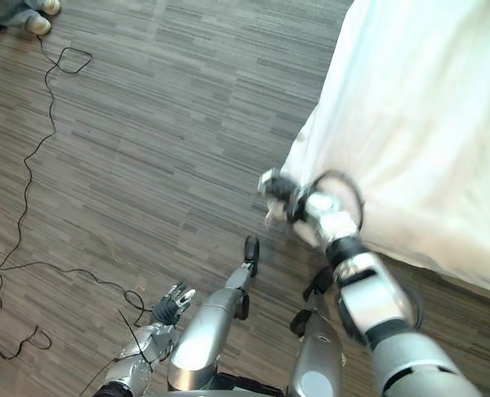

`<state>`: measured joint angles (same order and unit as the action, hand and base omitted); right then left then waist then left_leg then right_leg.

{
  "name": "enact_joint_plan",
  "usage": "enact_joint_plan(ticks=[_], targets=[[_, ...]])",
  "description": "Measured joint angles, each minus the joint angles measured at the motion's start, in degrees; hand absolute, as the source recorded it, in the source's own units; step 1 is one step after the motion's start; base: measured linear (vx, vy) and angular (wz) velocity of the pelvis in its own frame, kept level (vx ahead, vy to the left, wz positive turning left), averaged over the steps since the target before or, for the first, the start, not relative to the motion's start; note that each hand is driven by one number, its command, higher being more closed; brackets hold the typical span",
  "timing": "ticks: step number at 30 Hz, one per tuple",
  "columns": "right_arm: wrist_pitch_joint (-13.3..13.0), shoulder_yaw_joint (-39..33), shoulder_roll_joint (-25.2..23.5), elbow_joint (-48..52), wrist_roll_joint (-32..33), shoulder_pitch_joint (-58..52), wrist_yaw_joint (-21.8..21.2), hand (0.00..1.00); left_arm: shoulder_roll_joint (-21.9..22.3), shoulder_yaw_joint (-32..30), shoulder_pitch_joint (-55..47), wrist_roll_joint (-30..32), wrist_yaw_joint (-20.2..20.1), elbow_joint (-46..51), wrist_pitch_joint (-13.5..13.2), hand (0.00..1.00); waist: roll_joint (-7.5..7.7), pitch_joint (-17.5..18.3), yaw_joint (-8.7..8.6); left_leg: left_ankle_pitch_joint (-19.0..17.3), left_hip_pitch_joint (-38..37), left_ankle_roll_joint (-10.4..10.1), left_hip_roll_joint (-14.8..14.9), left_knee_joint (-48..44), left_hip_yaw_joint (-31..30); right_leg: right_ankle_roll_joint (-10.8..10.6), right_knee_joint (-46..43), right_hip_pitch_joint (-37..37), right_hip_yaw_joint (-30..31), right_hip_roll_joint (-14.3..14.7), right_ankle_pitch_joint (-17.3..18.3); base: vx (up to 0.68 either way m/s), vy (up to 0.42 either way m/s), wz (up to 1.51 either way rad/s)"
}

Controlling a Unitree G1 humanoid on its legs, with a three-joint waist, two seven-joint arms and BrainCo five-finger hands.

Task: Tidy the bed and pick cloth on bed and put in laundry

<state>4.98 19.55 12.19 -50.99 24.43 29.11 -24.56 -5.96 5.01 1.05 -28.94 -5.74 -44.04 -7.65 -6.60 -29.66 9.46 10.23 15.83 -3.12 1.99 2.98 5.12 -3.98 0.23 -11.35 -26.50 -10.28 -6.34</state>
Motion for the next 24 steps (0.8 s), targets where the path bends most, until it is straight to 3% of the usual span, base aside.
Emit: enact_joint_plan(ticks=[1, 3, 5, 7, 11, 16, 19, 22, 24], targets=[[-0.5, 0.7, -0.8, 0.0, 1.2, -3.1, -0.6, 1.00, 0.0, -0.8, -0.1, 0.6, 0.1, -0.8, 0.0, 0.00, 1.42, 0.2, -0.97, -0.3, -1.0, -0.3, 0.1, 0.0, 0.3, -0.1, 0.2, 0.8, 0.5, 0.2, 0.0, -0.04, 0.014, -0.25], [-4.0, 1.2, -1.8, 1.4, 3.0, -7.1, -2.7, 1.00, -0.7, -1.1, -0.6, 2.3, 0.9, -2.6, -0.1, 0.00, 4.07, 1.7, -2.33, -1.1, -3.0, -0.1, 0.7, 0.6, 1.7, -0.4, 1.4, 2.2, 1.9, 0.9, -0.2, -0.04, -0.006, -0.34], [-6.7, 1.4, -1.7, 5.6, 4.3, -10.4, -4.2, 1.00, -1.6, -1.1, -1.1, 3.4, 1.1, -4.0, 0.0, 0.00, 6.01, 3.6, -2.63, -1.1, -5.0, -0.1, 1.1, 1.7, 3.1, -0.4, 2.5, 3.3, 3.5, 1.6, -0.4, -0.03, -0.026, -0.41], [-9.3, 2.6, -1.6, 11.2, 5.8, -13.9, -4.5, 1.00, -1.9, -1.1, -2.1, 5.2, 2.1, -6.1, 0.0, 0.00, 7.38, 7.7, -3.06, -1.2, -6.0, 0.1, 1.8, 2.4, 3.3, -0.4, 4.0, 4.5, 4.0, 2.3, -0.4, 0.02, -0.046, -0.19], [-11.2, 5.3, -3.0, 26.8, 11.8, -15.6, -4.5, 1.00, -2.0, -2.3, -4.8, 8.2, 3.4, -8.0, 0.3, 0.00, 8.57, 14.4, -4.09, -1.9, -8.6, -0.2, 2.2, 2.6, 4.0, -0.4, 5.6, 7.5, 4.7, 3.2, -0.4, 0.06, -0.039, 0.00], [-12.9, 1.6, -7.2, 37.2, 19.5, -11.3, -1.3, 1.00, -2.0, -3.5, -6.4, 10.1, 3.4, -9.5, 1.1, 0.00, 8.79, 19.2, -4.06, -3.1, -12.1, -0.1, 2.5, 2.8, 5.9, -0.5, 5.6, 10.1, 6.2, 3.2, -0.3, 0.07, -0.022, -0.15], [-12.8, -5.1, -7.1, 32.9, 19.5, -3.9, 4.4, 1.00, -2.0, -3.5, -6.4, 11.2, 3.3, -9.5, 1.1, 0.00, 8.59, 19.2, -4.25, -3.2, -12.0, 0.1, 2.3, 2.8, 6.3, -0.5, 5.6, 9.7, 6.6, 3.1, -0.4, 0.02, 0.004, -0.11], [-9.7, -9.7, -3.7, 23.8, 19.4, 4.2, 8.9, 1.00, -2.0, -3.3, -5.6, 11.0, 3.0, -9.5, 0.9, 0.00, 7.09, 18.0, -4.31, -2.9, -10.6, -0.2, 2.1, 2.8, 7.0, 0.0, 5.5, 7.5, 8.2, 2.5, -1.6, 0.01, 0.018, -0.16], [-8.1, -12.2, -0.2, 18.5, 19.4, 9.4, 9.6, 1.00, -2.0, -2.9, -3.7, 10.4, 1.8, -9.4, 0.9, 0.00, 6.21, 15.9, -4.14, -2.2, -9.2, 0.1, 1.8, 2.4, 7.7, 0.1, 5.4, 5.7, 9.1, 2.2, -2.7, 0.01, 0.033, -0.18]])
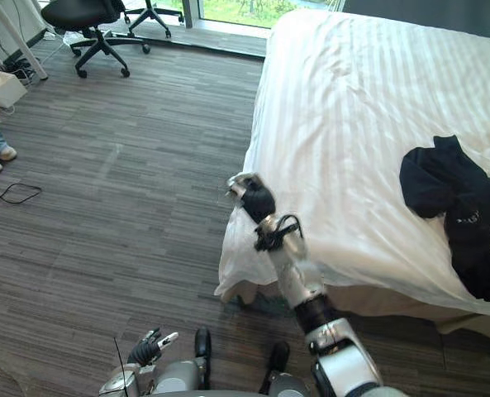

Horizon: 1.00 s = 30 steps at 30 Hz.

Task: Tidy the bed and pick cloth on bed and put in laundry

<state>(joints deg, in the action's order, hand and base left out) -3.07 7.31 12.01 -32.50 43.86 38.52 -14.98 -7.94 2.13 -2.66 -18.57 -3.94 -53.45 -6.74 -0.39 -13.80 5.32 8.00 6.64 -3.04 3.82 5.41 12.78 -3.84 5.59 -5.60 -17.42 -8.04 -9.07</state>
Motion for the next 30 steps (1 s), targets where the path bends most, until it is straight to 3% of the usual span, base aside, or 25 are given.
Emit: enact_joint_plan(ticks=[3, 6, 10, 13, 15, 17, 19, 20, 22, 25, 26, 27, 28, 30], targets=[[2.2, -4.9, 6.9, -8.8, -0.2, 7.2, 1.0, 1.00, 0.5, 0.0, 3.7, -1.8, -1.3, 1.9, -0.2, 0.00, -3.95, -7.2, -0.60, 1.1, 2.8, 0.6, -0.4, 0.0, 0.5, -0.2, -0.7, -3.6, 0.9, -0.1, -1.3, -0.03, 0.023, -0.11], [3.0, -8.4, 10.8, -13.9, -0.4, 8.4, 1.9, 1.00, 0.6, 0.0, 3.7, -3.4, -1.7, 3.4, -0.6, 0.00, -4.55, -10.9, -0.96, 1.6, 4.3, 1.1, -0.4, 0.0, 1.6, 0.2, -0.3, -5.6, 2.2, 0.0, -2.4, 0.02, -0.006, -0.22], [1.8, -15.7, 11.7, -11.3, -0.1, 5.8, 2.0, 1.00, 2.2, 0.1, 3.7, -3.6, -2.4, 4.7, -1.3, 0.00, -4.36, -11.1, -1.50, 1.4, 4.3, 0.8, -0.3, 0.0, 2.8, -0.2, -0.3, -6.2, 3.2, 0.1, -2.1, 0.10, -0.015, -0.12], [-0.2, -21.1, 10.6, -3.7, 2.2, -3.7, 2.3, 1.00, 3.1, 0.2, 3.8, -3.5, -2.5, 5.1, -1.3, 0.00, -3.59, -11.0, -1.45, 0.7, 4.0, 0.8, -0.1, 0.0, 4.0, -0.2, -0.4, -6.0, 3.5, 0.2, -1.6, 0.11, -0.015, -0.07], [-1.6, -24.7, 6.9, 1.2, 4.1, -11.7, 2.2, 1.00, 3.1, 0.2, 3.7, -3.4, -2.4, 5.1, -1.2, 0.00, -2.01, -10.7, -1.48, 0.0, 2.6, 0.4, 0.3, 0.0, 5.0, -0.4, -0.5, -5.2, 4.2, 0.6, -1.0, 0.13, -0.024, -0.23], [-2.9, -26.7, 0.8, 6.0, 4.0, -25.1, 2.3, 1.00, 3.0, 0.0, 3.8, -3.4, -2.3, 5.2, -0.8, 0.00, 0.68, -9.0, -1.81, -1.3, 0.2, -0.1, 1.0, 0.0, 6.7, -0.2, -0.8, -3.6, 5.2, 1.1, 0.1, 0.16, -0.036, -0.33], [-2.6, -26.7, -3.7, 5.5, 3.7, -35.6, 2.3, 1.00, 3.0, -0.1, 3.7, -3.3, -2.3, 5.2, -0.3, 0.00, 2.52, -6.7, -2.36, -2.3, -1.2, -0.5, 1.6, 0.0, 8.0, -0.1, -1.8, -3.4, 6.0, 1.4, 1.4, 0.16, -0.030, -0.34], [-2.6, -26.7, -6.1, 4.0, 2.9, -41.3, 2.2, 0.00, 3.3, -0.3, 3.6, -3.1, -2.2, 5.1, 0.0, 0.00, 3.11, -5.3, -3.41, -2.9, -2.0, -0.9, 1.9, 0.0, 8.4, 0.0, -2.1, -2.9, 6.4, 1.7, 2.1, 0.17, -0.026, -0.27], [-1.9, -26.8, -8.8, -0.4, 0.5, -48.4, 1.8, 0.00, 3.7, -1.1, 3.2, -2.8, -2.0, 4.7, 0.1, 0.00, 3.66, -3.8, -4.77, -3.7, -4.7, -1.0, 2.4, 0.0, 10.4, 0.1, -2.4, -1.3, 7.5, 2.1, 2.9, 0.17, -0.027, -0.47], [1.1, -27.2, -10.6, -11.8, -3.5, -54.7, -2.1, 0.00, 5.5, -5.2, 1.6, -1.2, -1.7, 3.6, -0.7, 0.00, 3.11, 0.1, -4.69, -5.9, -8.7, -2.1, 3.2, -0.2, 14.3, 0.3, -2.4, 0.9, 11.1, 3.4, 4.0, 0.12, -0.029, -0.67], [2.2, -27.0, -10.9, -16.3, -6.3, -56.6, -4.9, 0.00, 5.8, -6.0, 1.3, -0.4, -0.9, 3.0, -1.5, 0.00, 2.68, 1.1, -4.73, -8.2, -9.8, -2.4, 4.1, -3.2, 15.0, 0.3, -2.6, 2.4, 12.0, 3.7, 4.8, 0.17, -0.047, -0.46], [2.8, -26.6, -11.5, -18.2, -8.5, -57.4, -6.4, 0.00, 6.1, -6.9, 1.2, 0.8, -0.5, 3.0, -1.9, 0.00, 2.58, 1.7, -4.47, -10.5, -9.5, -2.7, 5.3, -8.2, 14.7, 0.5, -3.5, 3.0, 13.2, 3.9, 5.6, 0.18, -0.059, -0.58], [2.5, -27.0, -11.3, -18.4, -10.5, -57.5, -7.2, 0.00, 6.3, -7.6, 0.7, 1.7, 0.4, 3.0, -2.7, 0.00, 2.76, 1.9, -4.51, -13.5, -7.4, -2.8, 7.1, -18.8, 13.6, 0.6, -5.1, 3.4, 14.9, 3.9, 6.7, 0.10, -0.068, -0.70], [2.6, -23.1, -8.0, -18.4, -14.4, -56.3, -7.5, 0.00, 7.3, -9.6, -1.1, 3.0, 0.7, 3.4, -2.6, 0.00, 2.58, 2.9, -4.51, -14.8, -2.6, -1.7, 9.7, -35.5, 6.2, 1.3, -8.7, 3.2, 18.7, 4.5, 8.9, -0.01, -0.068, -1.10]])
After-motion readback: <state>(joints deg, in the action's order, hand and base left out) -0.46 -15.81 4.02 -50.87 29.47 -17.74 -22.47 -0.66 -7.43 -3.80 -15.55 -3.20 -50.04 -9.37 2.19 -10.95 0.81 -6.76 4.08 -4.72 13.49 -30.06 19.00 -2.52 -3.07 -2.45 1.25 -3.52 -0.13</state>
